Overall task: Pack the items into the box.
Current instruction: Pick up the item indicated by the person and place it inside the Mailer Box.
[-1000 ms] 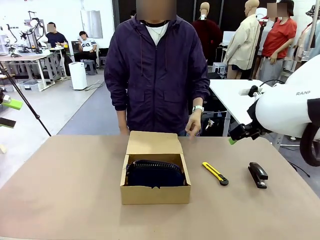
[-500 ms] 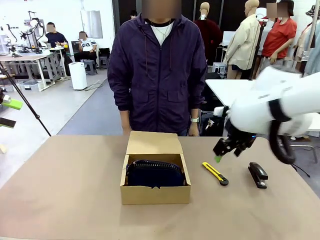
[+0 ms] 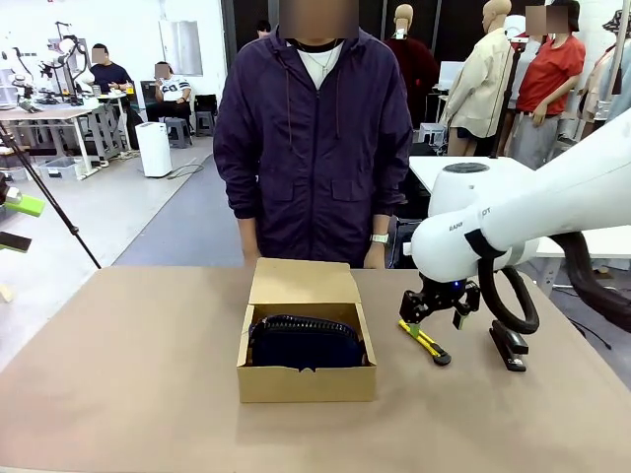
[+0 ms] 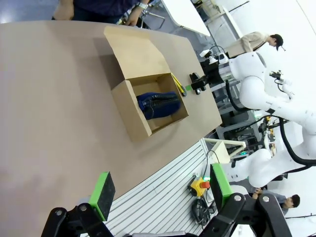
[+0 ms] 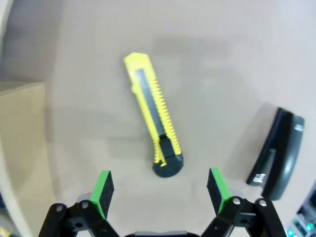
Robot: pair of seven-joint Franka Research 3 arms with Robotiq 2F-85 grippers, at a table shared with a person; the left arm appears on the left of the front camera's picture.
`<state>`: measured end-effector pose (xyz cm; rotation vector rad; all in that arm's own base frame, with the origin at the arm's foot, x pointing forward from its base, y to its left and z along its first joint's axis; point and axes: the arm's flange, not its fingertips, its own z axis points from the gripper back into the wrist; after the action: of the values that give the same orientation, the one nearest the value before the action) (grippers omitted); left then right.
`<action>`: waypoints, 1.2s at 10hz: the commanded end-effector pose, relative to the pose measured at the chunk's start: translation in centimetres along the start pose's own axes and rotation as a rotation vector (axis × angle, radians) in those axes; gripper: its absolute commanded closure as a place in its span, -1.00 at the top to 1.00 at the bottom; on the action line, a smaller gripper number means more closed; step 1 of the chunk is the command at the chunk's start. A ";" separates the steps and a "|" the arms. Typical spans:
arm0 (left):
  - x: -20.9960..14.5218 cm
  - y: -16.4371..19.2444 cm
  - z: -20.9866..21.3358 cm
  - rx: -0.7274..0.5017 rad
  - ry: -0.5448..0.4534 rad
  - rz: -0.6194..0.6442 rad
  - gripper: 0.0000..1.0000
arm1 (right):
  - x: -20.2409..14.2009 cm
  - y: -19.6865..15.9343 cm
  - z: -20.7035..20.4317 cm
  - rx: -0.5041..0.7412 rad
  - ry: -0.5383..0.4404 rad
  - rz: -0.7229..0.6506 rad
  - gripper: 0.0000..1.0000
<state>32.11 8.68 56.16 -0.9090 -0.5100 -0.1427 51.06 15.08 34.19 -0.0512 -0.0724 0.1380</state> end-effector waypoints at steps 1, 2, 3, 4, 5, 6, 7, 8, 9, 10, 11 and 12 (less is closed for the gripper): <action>-0.1 -0.2 0.2 0.002 0.005 0.013 1.00 | 1.1 0.6 -1.3 -0.007 0.044 -0.076 1.00; -0.1 -0.2 0.2 0.002 0.005 0.013 1.00 | 1.1 0.6 -1.4 0.006 0.018 -0.066 1.00; -0.1 -0.2 0.2 0.002 0.005 0.013 1.00 | 0.3 -0.1 -1.1 -0.006 0.024 -0.037 1.00; -0.1 -0.2 0.2 0.002 0.005 0.013 1.00 | 0.3 -0.1 -1.1 -0.006 0.024 -0.037 1.00; -0.1 -0.2 0.2 0.002 0.005 0.013 1.00 | 0.3 -0.1 -1.1 -0.006 0.024 -0.037 1.00; -0.1 -0.2 0.2 0.002 0.005 0.013 1.00 | 0.3 -0.1 -1.1 -0.006 0.024 -0.037 1.00; -0.1 -0.2 0.2 0.002 0.005 0.013 1.00 | 0.5 0.0 -1.7 -0.003 0.032 -0.046 1.00; -0.1 -0.2 0.2 0.002 0.005 0.013 1.00 | 1.1 0.1 -2.6 0.006 0.008 0.088 1.00; -0.1 -0.2 0.2 0.002 0.005 0.013 1.00 | 1.7 0.3 -3.0 0.102 -0.034 0.224 1.00; -0.1 -0.2 0.2 0.002 0.005 0.013 1.00 | 2.2 0.4 -3.4 0.093 -0.048 0.341 1.00; -0.1 -0.2 0.2 0.002 0.005 0.013 1.00 | 2.5 0.4 -3.5 0.099 -0.084 0.428 1.00; -0.1 -0.2 0.2 0.002 0.005 0.013 1.00 | 2.7 0.4 -3.5 0.094 -0.086 0.462 1.00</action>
<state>32.10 8.69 56.16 -0.9090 -0.5100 -0.1424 53.15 16.53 30.59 -0.0080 -0.1340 0.5452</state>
